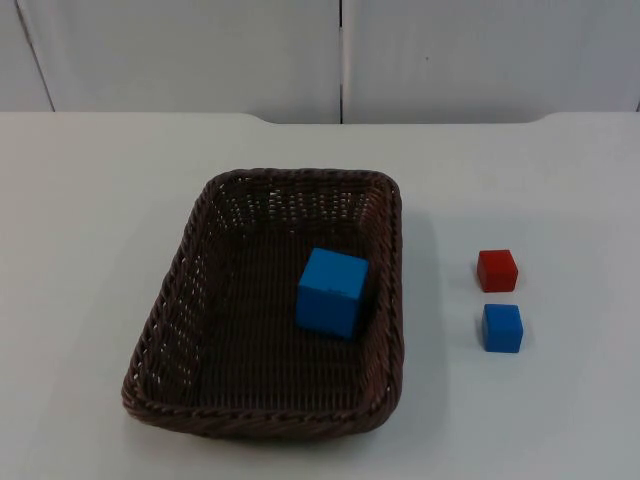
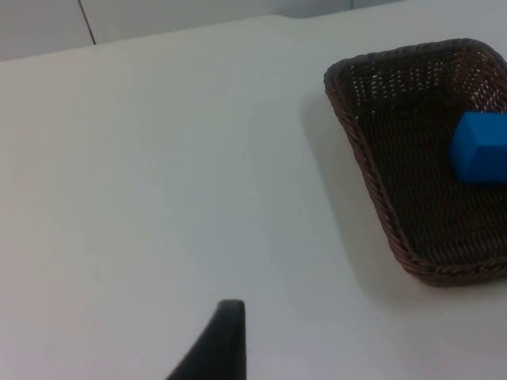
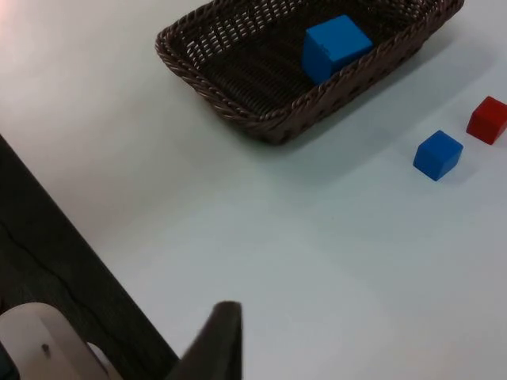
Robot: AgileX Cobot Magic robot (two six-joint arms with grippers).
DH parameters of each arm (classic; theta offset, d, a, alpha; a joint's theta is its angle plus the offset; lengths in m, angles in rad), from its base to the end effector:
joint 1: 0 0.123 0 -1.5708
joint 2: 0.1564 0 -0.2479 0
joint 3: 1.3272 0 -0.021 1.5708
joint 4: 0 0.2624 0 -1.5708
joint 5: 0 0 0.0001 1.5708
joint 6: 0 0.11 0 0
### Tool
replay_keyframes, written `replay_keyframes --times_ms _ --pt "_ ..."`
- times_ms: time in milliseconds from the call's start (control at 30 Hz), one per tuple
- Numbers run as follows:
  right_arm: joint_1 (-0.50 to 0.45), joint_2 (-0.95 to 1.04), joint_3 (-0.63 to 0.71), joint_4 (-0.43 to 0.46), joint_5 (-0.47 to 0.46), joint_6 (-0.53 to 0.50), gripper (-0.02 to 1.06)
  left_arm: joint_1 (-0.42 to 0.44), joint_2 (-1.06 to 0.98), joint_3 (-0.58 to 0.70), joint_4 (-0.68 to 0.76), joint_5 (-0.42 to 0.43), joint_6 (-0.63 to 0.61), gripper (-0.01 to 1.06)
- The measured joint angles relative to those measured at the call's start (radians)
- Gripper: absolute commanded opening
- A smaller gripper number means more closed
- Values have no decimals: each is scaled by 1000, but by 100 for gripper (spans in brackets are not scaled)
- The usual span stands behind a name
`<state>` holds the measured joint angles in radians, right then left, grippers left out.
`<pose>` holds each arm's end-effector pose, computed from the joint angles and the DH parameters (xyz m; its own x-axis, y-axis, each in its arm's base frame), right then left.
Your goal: Pick up the basket with the left hand and place the largest block into the basket with the right hand.
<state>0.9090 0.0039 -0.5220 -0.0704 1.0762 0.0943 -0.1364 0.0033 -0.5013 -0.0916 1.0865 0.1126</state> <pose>0.0404 0.0407 0.2793 -0.3235 -0.3166 -0.8917 -0.7351 0.6774 0.0262 0.0568 -0.0168 0.2723 -0.4591 0.1332 -0.8784 0.2386 0.9709 0.0226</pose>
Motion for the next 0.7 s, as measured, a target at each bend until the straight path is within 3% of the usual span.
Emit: replay_keyframes --times_ms 700 --pt "0 0 0 0 0 0 105 0 0 0 2 0 0 105"
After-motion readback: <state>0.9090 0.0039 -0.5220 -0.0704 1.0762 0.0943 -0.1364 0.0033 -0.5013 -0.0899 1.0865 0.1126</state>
